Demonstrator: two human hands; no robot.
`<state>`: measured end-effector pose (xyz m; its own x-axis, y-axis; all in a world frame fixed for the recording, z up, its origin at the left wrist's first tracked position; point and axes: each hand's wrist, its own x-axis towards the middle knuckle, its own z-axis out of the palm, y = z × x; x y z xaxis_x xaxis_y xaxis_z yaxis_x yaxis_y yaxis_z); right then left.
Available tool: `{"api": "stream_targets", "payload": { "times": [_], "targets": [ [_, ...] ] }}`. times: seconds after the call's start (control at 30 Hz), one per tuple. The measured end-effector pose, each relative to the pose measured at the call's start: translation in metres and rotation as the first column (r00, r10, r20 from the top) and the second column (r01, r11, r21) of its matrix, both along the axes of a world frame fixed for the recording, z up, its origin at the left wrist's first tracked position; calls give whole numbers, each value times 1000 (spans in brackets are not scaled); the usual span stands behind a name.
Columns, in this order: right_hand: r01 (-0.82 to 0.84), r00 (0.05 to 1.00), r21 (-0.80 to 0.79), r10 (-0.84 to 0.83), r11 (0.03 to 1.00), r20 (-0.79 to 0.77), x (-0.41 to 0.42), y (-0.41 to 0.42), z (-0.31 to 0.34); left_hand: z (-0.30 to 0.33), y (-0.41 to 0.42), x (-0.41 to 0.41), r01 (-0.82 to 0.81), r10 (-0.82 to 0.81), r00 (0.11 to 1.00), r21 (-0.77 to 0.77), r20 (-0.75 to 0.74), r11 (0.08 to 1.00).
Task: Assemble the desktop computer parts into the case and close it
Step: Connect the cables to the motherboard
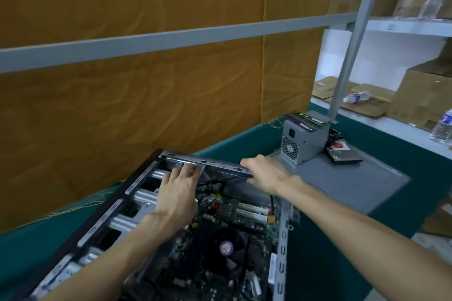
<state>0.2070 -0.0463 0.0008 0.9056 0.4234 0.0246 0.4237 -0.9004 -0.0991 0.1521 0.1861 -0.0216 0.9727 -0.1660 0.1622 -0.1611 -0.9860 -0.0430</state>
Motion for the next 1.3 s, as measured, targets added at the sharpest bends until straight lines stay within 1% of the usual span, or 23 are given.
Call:
{"api": "stream_targets", "payload": {
  "times": [0.07, 0.1, 0.13, 0.2, 0.27, 0.37, 0.43, 0.47, 0.5, 0.53, 0.57, 0.6, 0.63, 0.67, 0.7, 0.73, 0.77, 0.8, 0.87, 0.97, 1.07, 1.2, 1.3],
  "targets": [
    [-6, 1000, -61, 7, 998, 20, 5, 3, 2, -2, 5, -4, -6, 6, 1000, -83, 2, 997],
    [8, 1000, -100, -6, 995, 19, 5, 1, 2, -3, 6, -4, 11, -14, 1000, -156, -14, 988],
    [24, 1000, -129, -23, 991, 14, 5, -3, 0, -4, 8, -3, 21, -33, 999, -256, -44, 966],
    [36, 999, -157, -35, 987, 12, 5, -12, -3, -4, 8, -2, 0, -44, 995, -447, -88, 895],
    [16, 1000, -174, -20, 985, -17, 7, -16, -2, -6, 6, -2, -14, -37, 995, -511, -89, 860],
    [-34, 998, -170, 24, 985, -60, 16, -12, 3, -10, 4, -2, 4, -35, 998, -506, -53, 862],
    [-23, 998, -129, 15, 991, -60, 21, -11, 5, -9, -1, -3, -33, -11, 997, -509, -82, 860],
    [-11, 999, -106, 6, 994, -48, 23, -11, 5, -9, -4, -4, -37, 3, 997, -485, -72, 874],
    [-2, 999, -92, -1, 996, -34, 24, -11, 3, -8, -8, -6, -16, 7, 1000, -430, -24, 903],
    [2, 1000, -88, -4, 996, -17, 24, -12, 1, -7, -12, -7, 37, -20, 998, -341, 55, 939],
    [4, 1000, -82, -4, 997, 2, 22, -12, -2, -7, -17, -7, 115, -83, 989, -272, 125, 955],
    [10, 1000, -64, -8, 998, 23, 21, -13, -6, -9, -23, -4, 202, -163, 972, -246, 168, 948],
    [16, 999, -34, -15, 999, 39, 20, -15, -9, -8, -31, 0, 269, -240, 962, -288, 131, 919],
    [17, 999, 5, -17, 1000, 45, 19, -17, -11, -7, -41, 5, 288, -299, 954, -379, 32, 879],
    [16, 999, 58, -18, 998, 40, 18, -19, -11, -7, -50, 12, 256, -345, 931, -458, -121, 851],
    [29, 999, 131, -32, 991, 22, 17, -20, -12, -10, -61, 20, 210, -376, 888, -495, -264, 843],
    [57, 998, 211, -57, 976, -4, 16, -22, -11, -15, -71, 28, 188, -402, 846, -509, -350, 840],
    [92, 996, 279, -86, 956, -33, 16, -22, -10, -21, -81, 35, 175, -414, 819, -514, -397, 840],
    [144, 989, 344, -125, 928, -77, 15, -23, -9, -31, -98, 45, 168, -406, 815, -502, -414, 848],
    [157, 987, 391, -125, 907, -105, 10, -23, -7, -41, -115, 55, 192, -412, 822, -491, -393, 850],
    [173, 985, 451, -163, 876, -61, 9, -23, -8, -48, -124, 63, 176, -393, 839, -496, -376, 850],
    [175, 982, 453, -187, 874, -20, 10, -21, -15, -66, -131, 68, 185, -395, 840, -490, -370, 852],
    [159, 984, 459, -180, 874, 2, 14, -23, -19, -77, -134, 67, 130, -381, 852, -560, -358, 818]
  ]
}}
